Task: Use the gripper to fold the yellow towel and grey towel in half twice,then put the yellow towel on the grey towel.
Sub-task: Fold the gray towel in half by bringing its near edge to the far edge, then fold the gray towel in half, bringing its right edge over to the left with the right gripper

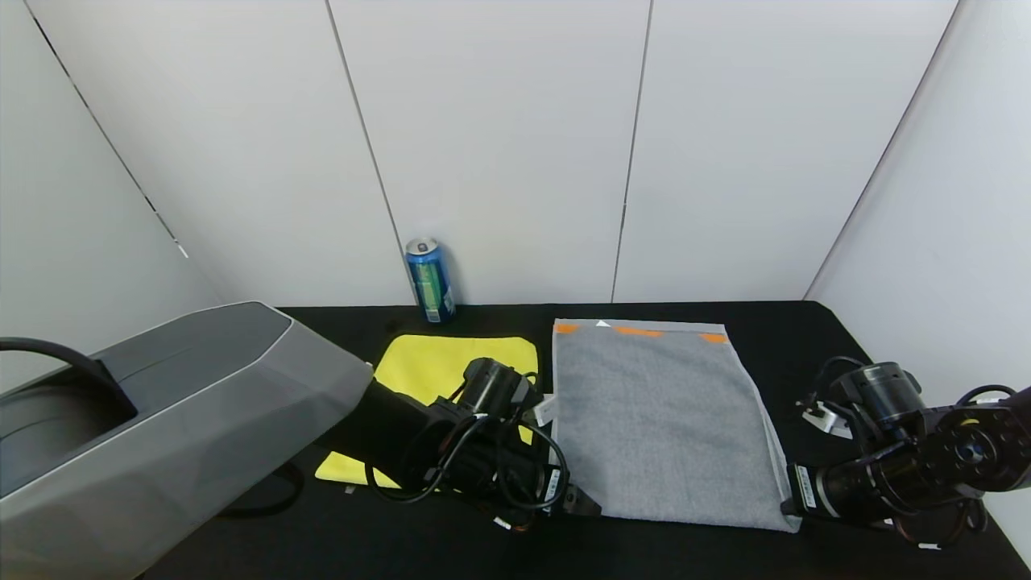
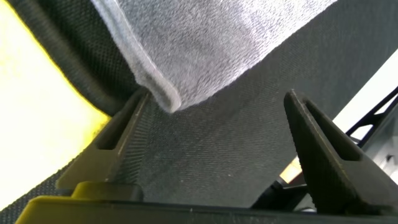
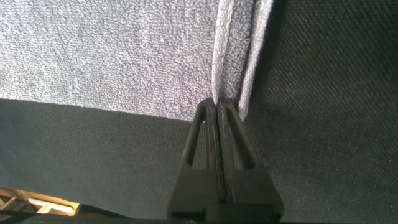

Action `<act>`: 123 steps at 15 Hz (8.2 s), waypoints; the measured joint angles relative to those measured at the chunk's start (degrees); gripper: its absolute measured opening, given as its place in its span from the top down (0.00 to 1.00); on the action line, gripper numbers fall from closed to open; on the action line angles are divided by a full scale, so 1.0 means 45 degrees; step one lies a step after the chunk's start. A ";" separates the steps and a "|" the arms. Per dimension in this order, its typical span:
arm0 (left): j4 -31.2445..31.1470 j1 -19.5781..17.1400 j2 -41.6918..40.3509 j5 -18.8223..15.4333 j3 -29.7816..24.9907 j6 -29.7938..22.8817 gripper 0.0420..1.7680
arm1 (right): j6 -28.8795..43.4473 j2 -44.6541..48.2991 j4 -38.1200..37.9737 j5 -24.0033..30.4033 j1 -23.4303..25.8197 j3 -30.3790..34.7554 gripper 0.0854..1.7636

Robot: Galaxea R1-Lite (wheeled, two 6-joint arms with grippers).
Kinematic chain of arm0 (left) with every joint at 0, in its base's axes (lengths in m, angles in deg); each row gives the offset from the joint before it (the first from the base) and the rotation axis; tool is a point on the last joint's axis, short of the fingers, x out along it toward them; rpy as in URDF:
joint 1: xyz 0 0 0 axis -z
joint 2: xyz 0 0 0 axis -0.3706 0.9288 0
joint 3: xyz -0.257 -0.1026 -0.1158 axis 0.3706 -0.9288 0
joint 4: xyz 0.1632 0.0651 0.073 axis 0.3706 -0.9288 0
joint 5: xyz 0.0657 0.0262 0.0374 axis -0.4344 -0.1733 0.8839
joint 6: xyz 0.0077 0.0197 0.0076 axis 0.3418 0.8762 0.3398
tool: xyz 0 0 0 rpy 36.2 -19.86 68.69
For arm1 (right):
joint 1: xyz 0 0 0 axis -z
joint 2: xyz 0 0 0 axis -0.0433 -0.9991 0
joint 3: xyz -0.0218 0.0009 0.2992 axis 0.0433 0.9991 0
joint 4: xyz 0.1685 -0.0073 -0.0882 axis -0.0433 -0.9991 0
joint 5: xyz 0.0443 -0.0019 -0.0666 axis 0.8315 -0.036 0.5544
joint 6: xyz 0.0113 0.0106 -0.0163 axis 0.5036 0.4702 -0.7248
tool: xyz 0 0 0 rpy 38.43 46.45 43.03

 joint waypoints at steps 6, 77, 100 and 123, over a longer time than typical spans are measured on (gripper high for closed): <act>-0.2760 0.0073 0.0593 0.0033 0.2384 0.0192 0.12 | -0.0005 0.0011 -0.0019 -0.0005 -0.0014 0.0011 0.98; -0.2625 -0.0116 -0.4142 0.1479 -0.0127 0.0271 0.95 | 0.0824 0.5464 -0.1403 0.0702 -0.0092 -0.0247 0.98; -0.1726 -0.1289 -0.0095 0.1753 0.4080 0.2281 0.95 | -0.0133 0.0165 -0.0219 0.0718 0.0631 -0.5158 0.98; -0.1720 -0.1845 0.0463 0.1753 0.5399 0.2127 0.14 | -0.0114 -0.0615 0.1777 0.0610 0.0647 -0.4613 0.19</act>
